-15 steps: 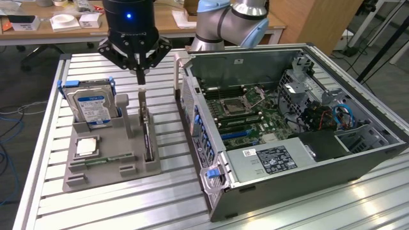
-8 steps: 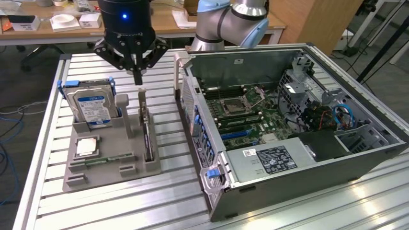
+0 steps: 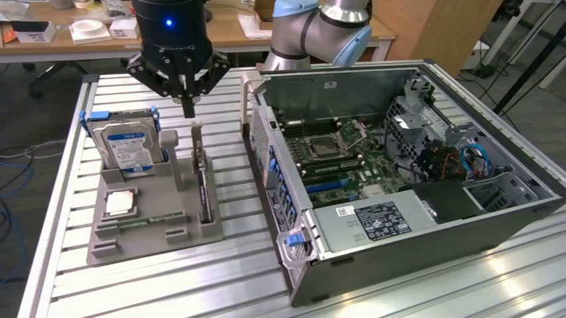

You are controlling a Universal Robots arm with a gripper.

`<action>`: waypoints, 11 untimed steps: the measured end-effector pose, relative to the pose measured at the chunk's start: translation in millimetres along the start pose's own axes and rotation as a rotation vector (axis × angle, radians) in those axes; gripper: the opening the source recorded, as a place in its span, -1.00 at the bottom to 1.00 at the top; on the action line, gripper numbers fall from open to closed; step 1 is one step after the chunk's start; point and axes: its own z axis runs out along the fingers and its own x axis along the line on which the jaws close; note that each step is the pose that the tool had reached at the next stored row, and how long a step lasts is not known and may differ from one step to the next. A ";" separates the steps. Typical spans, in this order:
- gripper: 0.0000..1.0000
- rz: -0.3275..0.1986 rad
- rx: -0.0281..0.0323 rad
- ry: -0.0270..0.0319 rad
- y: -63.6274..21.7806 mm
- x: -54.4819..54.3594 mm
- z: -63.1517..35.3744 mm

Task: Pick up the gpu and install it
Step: 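Pick up the gpu and move the gpu toward the slot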

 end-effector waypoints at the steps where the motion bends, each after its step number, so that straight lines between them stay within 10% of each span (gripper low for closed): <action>1: -0.79 0.000 0.0000 0.0000 0.0 0.0 0.0; 11: -0.77 0.000 0.0000 0.0000 0.0 0.0 0.0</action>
